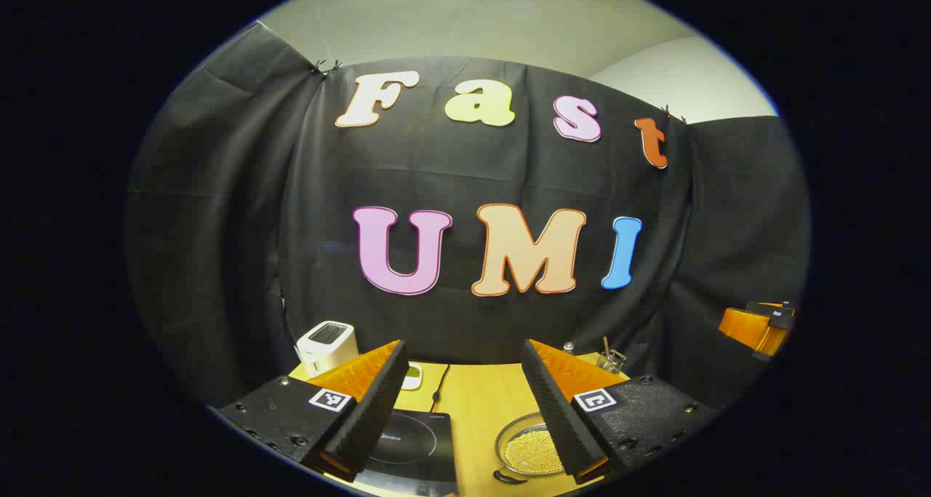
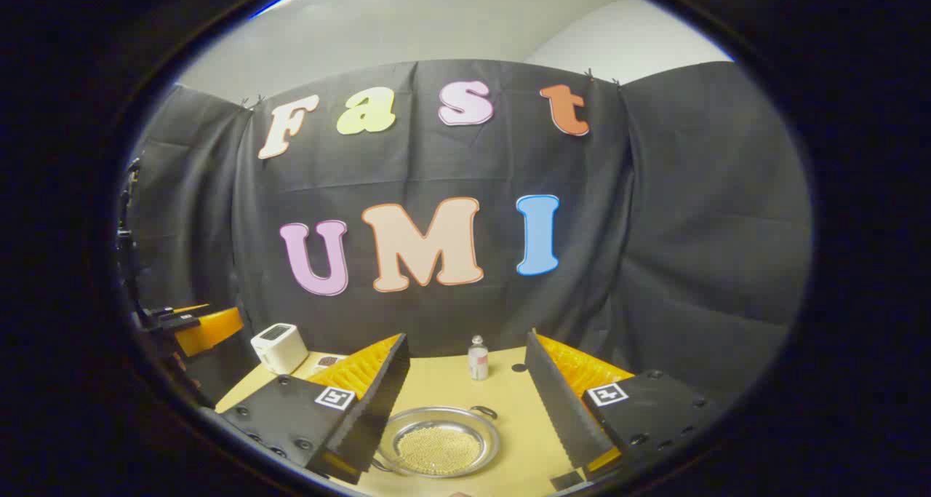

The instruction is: First push the handle of the pot to place it horizontally, then grasp the pot with both hands and set it on the induction cooktop.

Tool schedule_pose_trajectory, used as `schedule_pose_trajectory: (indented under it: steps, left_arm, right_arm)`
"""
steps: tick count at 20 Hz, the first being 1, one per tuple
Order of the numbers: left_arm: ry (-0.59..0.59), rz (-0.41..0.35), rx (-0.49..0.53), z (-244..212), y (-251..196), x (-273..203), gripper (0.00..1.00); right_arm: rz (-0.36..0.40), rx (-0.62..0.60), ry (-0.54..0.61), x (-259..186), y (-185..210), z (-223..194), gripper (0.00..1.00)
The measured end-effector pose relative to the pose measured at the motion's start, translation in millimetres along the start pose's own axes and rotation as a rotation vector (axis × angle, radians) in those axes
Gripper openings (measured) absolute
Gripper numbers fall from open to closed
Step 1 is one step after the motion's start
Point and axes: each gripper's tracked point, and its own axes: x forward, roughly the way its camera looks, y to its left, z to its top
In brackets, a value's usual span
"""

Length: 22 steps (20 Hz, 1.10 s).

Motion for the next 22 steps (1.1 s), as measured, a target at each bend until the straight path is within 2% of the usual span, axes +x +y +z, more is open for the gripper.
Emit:
schedule_pose_trajectory:
  steps: [1,5,7,8,10,13,14,15,17,19,22]
  left_arm:
    - [0.0,-0.011,-0.001,0,-8,1,0.95]
    - [0.008,-0.015,0.019,-2,-27,1,0.92]
    - [0.005,0.007,0.036,-2,-32,0,0.92]
    - [0.005,0.021,0.04,-3,-33,-1,0.92]
    - [0.012,0.049,0.034,-7,-36,-5,0.92]
    - [0.019,0.11,0.036,-15,-33,-16,0.96]
    - [0.019,0.137,0.045,-15,-29,-21,0.92]
    - [0.014,0.165,0.055,-14,-25,-26,0.96]
    - [0.002,0.213,0.071,-11,-18,-37,0.96]
    - [-0.008,0.257,0.076,-11,-10,-47,0.92]
    - [-0.013,0.308,0.072,-11,0,-60,0.92]
  right_arm:
    - [-0.01,-0.004,-0.003,1,-9,2,0.99]
    - [-0.023,-0.012,-0.011,2,-39,7,0.99]
    - [-0.025,-0.012,-0.011,3,-54,8,0.99]
    - [-0.021,-0.011,-0.009,4,-60,7,0.94]
    - [-0.004,-0.006,0.0,7,-69,5,0.94]
    - [0.038,-0.011,0.012,13,-76,0,0.94]
    - [0.054,-0.014,0.024,15,-77,-5,0.94]
    - [0.073,-0.016,0.035,18,-77,-11,0.94]
    - [0.105,-0.012,0.058,21,-77,-21,0.94]
    - [0.136,0.005,0.086,25,-75,-33,0.94]
    - [0.165,0.024,0.108,31,-73,-41,0.94]
